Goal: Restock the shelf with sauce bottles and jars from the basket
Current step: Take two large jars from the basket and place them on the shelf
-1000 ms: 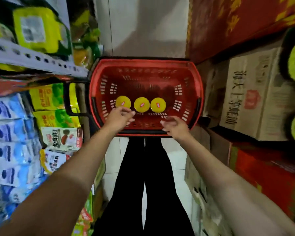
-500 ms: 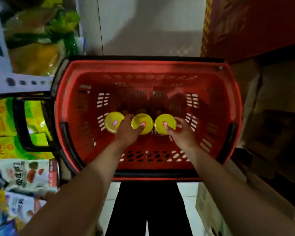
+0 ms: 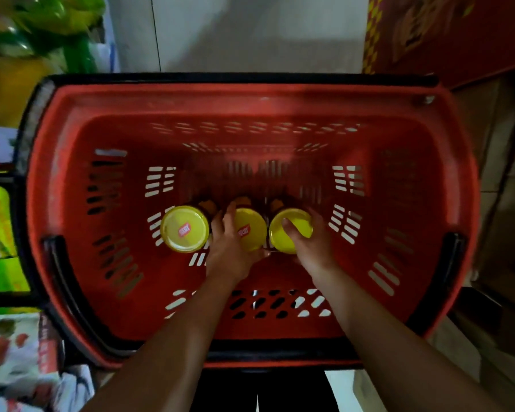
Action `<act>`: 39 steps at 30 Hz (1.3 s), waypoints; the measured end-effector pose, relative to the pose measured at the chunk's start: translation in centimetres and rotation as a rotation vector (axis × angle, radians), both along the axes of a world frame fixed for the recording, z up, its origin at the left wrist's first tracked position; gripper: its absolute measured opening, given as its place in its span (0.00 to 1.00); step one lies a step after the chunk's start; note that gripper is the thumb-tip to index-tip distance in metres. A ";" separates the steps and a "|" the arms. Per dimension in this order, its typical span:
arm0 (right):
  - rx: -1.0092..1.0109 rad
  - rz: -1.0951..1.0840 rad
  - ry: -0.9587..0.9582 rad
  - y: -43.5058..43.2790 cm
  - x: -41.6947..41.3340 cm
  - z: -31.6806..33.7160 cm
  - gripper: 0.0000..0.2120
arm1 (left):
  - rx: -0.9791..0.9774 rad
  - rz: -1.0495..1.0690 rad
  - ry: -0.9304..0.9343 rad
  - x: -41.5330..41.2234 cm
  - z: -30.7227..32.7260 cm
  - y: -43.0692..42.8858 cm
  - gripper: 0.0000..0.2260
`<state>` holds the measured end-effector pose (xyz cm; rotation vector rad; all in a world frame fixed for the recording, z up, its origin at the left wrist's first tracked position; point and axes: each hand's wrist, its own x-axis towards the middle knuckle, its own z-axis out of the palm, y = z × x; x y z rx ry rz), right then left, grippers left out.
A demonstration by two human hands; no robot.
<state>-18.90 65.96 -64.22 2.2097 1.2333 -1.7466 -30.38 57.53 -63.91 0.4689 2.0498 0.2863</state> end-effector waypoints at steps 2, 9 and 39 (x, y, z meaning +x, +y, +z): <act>0.015 0.012 -0.015 -0.2 -0.4 -0.6 0.33 | 0.010 -0.042 0.040 0.2 -0.4 0.1 0.52; 0.033 0.127 -0.185 -0.3 -1.5 -2.1 0.39 | 0.034 -0.104 0.138 0.2 -1.0 0.2 0.43; 0.263 0.073 -0.145 2.4 1.7 14.9 0.31 | 0.080 -0.155 0.237 -3.3 16.7 1.4 0.46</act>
